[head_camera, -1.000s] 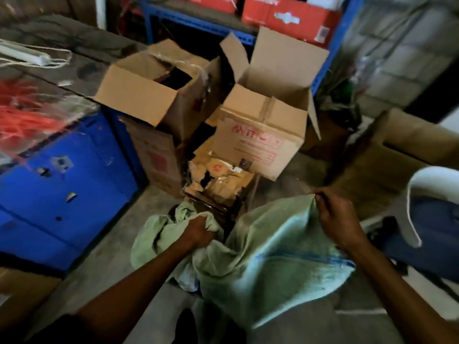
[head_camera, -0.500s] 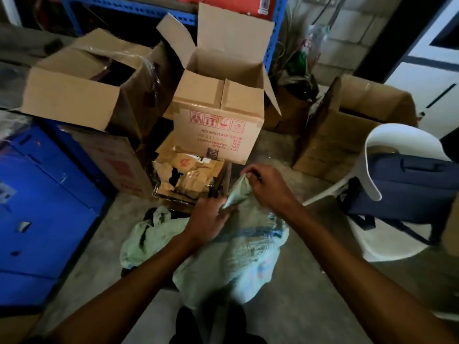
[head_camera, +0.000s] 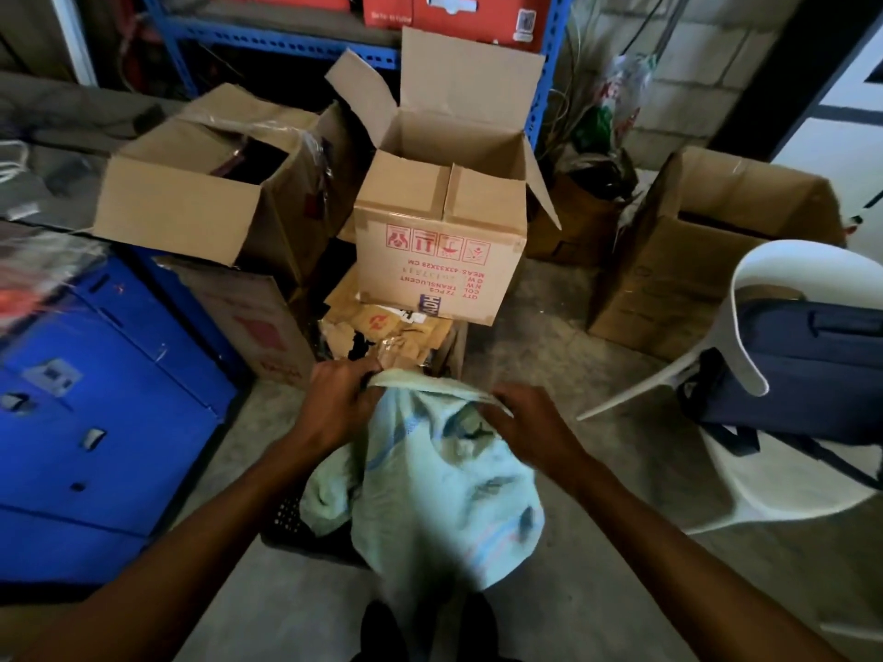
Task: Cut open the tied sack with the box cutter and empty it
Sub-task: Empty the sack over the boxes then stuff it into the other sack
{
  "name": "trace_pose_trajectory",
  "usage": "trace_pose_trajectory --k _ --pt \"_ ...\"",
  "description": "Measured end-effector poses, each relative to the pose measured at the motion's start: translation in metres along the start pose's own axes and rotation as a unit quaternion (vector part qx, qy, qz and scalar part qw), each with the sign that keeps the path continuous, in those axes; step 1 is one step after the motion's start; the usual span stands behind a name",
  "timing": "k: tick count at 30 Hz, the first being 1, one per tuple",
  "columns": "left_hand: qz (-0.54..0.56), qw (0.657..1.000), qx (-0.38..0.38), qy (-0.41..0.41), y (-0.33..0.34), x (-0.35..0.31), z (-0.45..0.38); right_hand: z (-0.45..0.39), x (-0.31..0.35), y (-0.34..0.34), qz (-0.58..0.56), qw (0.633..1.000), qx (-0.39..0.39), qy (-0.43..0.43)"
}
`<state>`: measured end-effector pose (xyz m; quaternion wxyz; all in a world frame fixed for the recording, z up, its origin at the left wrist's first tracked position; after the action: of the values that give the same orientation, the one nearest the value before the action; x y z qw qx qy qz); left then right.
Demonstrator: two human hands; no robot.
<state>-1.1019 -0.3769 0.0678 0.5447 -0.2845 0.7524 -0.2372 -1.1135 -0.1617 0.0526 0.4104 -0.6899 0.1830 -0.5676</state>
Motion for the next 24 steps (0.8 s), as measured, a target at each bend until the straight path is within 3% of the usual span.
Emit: trace_pose_trajectory --k 4,9,11,14,15,17,19,22,24 --pt "-0.092 0.983 0.144 0.062 0.037 -0.033 0.014 -0.031 0.034 -0.021 -0.102 0.994 -0.046 -0.007" --pt "-0.153 0.974 0.044 0.164 0.019 -0.067 0.009 -0.036 0.030 0.013 -0.209 0.977 0.036 0.024" --pt "-0.157 0.967 0.049 0.195 0.021 -0.070 0.015 -0.030 0.016 0.026 -0.260 0.962 0.068 0.055" --pt "-0.123 0.977 0.023 0.172 0.007 -0.071 0.018 -0.014 -0.004 0.050 -0.321 0.930 0.134 0.121" --pt "-0.107 0.982 0.022 0.155 0.000 -0.068 0.016 -0.010 -0.012 0.056 -0.299 0.935 0.148 0.119" --pt "-0.078 0.988 0.033 0.132 -0.015 -0.065 0.014 -0.004 -0.036 0.074 -0.116 0.975 0.174 0.081" --pt "-0.055 0.986 0.067 0.141 -0.022 -0.070 0.019 0.000 -0.050 0.092 0.008 0.982 0.180 0.052" --pt "-0.054 0.978 0.127 0.159 -0.023 -0.079 0.038 -0.011 -0.040 0.107 0.036 0.991 0.127 -0.002" --pt "-0.075 0.979 0.129 0.142 -0.037 -0.068 0.042 -0.022 -0.030 0.106 0.055 0.990 0.127 -0.026"
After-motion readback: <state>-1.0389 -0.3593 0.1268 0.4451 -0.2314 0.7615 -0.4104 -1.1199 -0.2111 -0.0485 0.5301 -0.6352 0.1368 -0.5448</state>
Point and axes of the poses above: each hand's wrist, its own z-axis away from the middle knuckle, its own y-axis out of the palm, x = y × z, the point moved 10 cm from there along -z, towards the middle knuckle, and after that the axes turned 5 degrees about z, right-handed, at the moved point
